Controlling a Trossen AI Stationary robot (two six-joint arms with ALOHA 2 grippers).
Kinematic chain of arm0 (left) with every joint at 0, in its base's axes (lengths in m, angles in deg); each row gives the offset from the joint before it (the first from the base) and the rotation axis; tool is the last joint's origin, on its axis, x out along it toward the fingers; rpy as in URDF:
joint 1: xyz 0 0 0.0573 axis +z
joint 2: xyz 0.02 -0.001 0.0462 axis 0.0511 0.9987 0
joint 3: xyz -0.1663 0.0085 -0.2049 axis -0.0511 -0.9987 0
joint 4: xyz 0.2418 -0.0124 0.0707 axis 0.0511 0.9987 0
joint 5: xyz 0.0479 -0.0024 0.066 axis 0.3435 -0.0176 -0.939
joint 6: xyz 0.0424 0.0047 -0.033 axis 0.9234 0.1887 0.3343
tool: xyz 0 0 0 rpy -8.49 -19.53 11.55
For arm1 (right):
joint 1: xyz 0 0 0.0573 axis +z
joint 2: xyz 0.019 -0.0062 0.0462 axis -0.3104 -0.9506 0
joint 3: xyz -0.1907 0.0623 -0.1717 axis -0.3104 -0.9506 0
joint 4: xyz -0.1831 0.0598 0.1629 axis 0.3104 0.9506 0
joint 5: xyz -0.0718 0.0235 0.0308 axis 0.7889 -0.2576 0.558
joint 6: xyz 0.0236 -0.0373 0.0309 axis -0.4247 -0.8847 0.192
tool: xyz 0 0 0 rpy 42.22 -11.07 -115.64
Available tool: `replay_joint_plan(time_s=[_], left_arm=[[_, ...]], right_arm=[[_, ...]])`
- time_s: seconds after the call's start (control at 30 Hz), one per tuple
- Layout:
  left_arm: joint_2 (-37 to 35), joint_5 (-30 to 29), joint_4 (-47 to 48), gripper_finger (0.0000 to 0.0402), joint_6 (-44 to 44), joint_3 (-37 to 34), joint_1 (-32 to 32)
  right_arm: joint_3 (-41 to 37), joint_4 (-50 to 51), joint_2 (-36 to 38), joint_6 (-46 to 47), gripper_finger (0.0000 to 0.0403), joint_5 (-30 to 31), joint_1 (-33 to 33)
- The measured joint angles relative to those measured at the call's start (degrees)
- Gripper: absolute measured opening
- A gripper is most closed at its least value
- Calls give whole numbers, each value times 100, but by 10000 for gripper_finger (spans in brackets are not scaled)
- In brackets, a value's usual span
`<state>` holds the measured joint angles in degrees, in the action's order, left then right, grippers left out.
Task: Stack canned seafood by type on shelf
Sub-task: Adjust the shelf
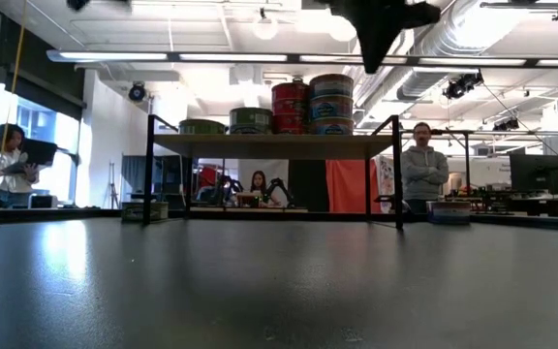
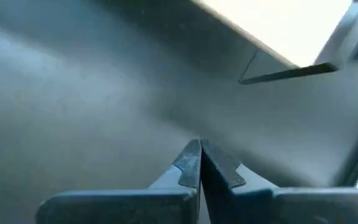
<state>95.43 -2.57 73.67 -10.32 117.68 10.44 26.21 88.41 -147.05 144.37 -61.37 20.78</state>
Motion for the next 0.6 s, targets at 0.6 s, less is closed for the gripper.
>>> replay_joint_plan(time_s=[0.6], left_arm=[[2127,329,1510,0,2803,-17,2451]], right_arm=[[-4365,-2321,3443,674,0,72,396]])
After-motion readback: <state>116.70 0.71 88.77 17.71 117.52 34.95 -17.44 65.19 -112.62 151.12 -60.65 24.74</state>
